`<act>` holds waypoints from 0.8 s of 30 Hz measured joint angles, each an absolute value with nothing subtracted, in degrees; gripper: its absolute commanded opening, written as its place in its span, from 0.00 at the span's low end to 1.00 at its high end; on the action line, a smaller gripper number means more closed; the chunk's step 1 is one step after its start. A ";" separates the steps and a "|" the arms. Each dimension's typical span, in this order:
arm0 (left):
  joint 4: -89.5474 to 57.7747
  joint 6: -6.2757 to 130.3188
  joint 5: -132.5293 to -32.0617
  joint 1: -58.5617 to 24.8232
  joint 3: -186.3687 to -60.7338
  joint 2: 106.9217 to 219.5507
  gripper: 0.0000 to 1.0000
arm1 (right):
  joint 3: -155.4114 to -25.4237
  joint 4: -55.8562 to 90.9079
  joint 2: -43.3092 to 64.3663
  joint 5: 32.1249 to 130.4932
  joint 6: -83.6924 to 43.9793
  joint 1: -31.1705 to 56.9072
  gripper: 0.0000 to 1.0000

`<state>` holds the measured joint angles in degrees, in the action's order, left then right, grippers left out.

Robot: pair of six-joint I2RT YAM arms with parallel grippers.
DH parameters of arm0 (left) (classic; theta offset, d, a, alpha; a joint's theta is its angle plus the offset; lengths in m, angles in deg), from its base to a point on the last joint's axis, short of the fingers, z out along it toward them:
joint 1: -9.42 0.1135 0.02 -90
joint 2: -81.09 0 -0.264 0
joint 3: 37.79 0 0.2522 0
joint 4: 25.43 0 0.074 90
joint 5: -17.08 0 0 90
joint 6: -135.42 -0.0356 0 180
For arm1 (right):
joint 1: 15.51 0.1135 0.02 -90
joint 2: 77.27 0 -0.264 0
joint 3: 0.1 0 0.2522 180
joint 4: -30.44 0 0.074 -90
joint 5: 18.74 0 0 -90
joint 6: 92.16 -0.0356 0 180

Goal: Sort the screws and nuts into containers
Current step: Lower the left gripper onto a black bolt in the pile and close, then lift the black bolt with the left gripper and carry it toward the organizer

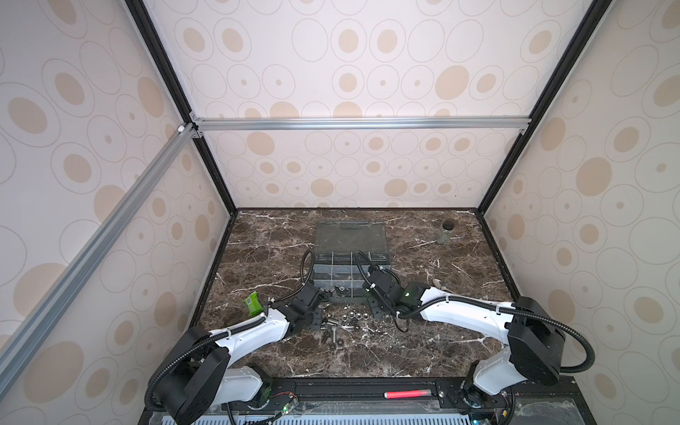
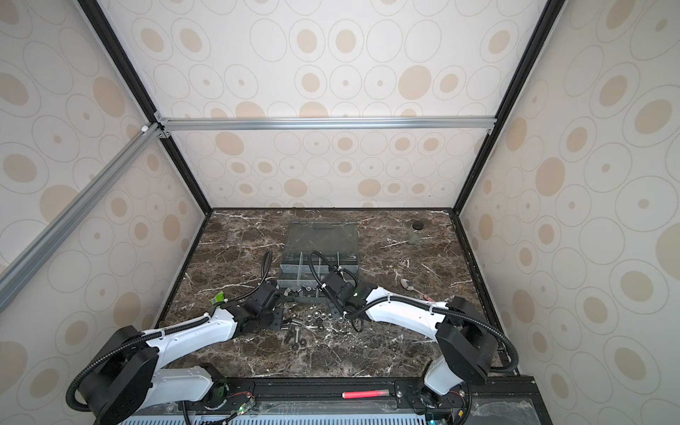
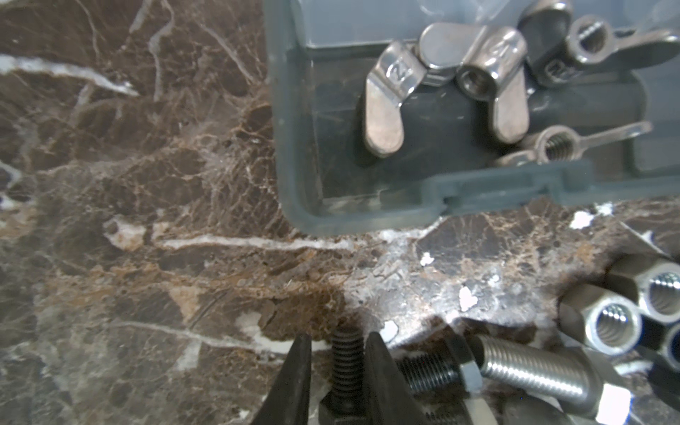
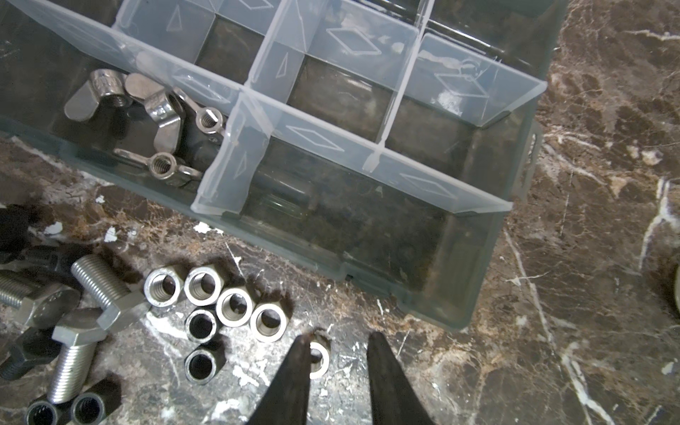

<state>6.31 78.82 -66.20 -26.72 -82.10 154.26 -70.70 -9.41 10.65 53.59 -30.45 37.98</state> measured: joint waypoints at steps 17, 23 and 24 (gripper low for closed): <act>7.40 77.95 -64.89 -28.01 -84.00 158.22 0.21 | -70.40 -8.41 10.69 54.42 -30.43 37.22 0.30; 7.47 77.56 -64.19 -28.58 -84.61 159.02 0.14 | -70.18 -7.68 10.69 54.79 -30.43 37.02 0.30; 7.56 77.51 -64.06 -28.64 -84.72 159.07 0.12 | -70.03 -7.64 10.69 54.77 -30.43 36.95 0.30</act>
